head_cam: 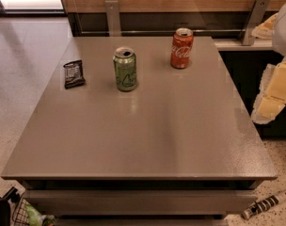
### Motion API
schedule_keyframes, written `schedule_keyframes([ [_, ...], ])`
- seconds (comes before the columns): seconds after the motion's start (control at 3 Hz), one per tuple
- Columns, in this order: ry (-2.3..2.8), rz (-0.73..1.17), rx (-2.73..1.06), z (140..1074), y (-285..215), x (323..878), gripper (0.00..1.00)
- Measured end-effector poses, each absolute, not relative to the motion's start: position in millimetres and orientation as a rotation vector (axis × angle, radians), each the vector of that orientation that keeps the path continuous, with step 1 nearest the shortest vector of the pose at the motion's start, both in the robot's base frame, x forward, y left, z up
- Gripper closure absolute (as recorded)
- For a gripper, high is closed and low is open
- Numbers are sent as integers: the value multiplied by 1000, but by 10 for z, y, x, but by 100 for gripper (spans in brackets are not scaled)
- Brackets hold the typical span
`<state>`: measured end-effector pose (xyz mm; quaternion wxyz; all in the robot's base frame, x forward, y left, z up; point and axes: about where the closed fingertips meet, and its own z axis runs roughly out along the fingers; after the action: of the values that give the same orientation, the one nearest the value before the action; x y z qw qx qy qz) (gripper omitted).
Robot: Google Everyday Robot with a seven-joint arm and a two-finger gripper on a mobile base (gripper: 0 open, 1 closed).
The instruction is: Knock coke can over
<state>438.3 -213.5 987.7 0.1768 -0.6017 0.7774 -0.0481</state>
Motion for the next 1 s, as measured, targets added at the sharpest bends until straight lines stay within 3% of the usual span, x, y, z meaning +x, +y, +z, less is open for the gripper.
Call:
schedule_keyframes([
  [1.0,2165,-50,-1486,9828,-2379,4778,0],
])
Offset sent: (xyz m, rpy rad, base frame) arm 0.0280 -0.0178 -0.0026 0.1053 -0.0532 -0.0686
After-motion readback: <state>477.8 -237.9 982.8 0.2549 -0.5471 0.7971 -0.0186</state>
